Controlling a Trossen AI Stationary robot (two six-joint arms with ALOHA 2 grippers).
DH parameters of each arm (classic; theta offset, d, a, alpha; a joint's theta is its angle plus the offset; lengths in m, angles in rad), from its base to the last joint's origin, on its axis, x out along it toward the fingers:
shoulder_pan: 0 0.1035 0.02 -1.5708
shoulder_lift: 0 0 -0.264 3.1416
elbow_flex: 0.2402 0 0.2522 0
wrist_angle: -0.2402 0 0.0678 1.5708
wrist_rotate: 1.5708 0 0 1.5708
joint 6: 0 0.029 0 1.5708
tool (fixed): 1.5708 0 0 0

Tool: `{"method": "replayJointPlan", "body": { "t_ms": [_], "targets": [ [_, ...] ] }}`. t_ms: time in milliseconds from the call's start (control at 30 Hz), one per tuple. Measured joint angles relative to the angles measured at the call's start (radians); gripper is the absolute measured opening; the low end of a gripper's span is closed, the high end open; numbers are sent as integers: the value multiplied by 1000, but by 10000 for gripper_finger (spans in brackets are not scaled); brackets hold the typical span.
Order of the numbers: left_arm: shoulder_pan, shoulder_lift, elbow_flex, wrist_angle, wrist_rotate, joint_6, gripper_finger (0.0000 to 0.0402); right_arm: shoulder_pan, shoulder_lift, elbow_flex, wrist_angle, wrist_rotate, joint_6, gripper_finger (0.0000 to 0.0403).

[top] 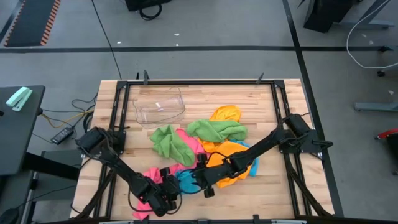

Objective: Fold microfiber towels
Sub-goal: Fold the left blue microfiber towel

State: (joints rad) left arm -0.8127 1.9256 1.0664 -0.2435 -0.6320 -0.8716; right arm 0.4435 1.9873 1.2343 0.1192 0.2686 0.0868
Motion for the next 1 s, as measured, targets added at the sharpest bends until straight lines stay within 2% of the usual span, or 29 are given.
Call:
{"method": "replayJointPlan", "body": {
  "t_ms": [133,400,800,1000],
  "targets": [
    [-3,-31,-1,-2,9,40,209,8,0,0,-2,-19,1,228],
    [-9,-95,0,6,9,146,193,62,0,1,68,-14,-105,228],
    [70,-93,0,2,4,153,189,54,0,1,92,-4,-92,227],
    [114,-40,0,-1,34,154,179,64,0,1,91,-4,-57,227]
  ]
}}
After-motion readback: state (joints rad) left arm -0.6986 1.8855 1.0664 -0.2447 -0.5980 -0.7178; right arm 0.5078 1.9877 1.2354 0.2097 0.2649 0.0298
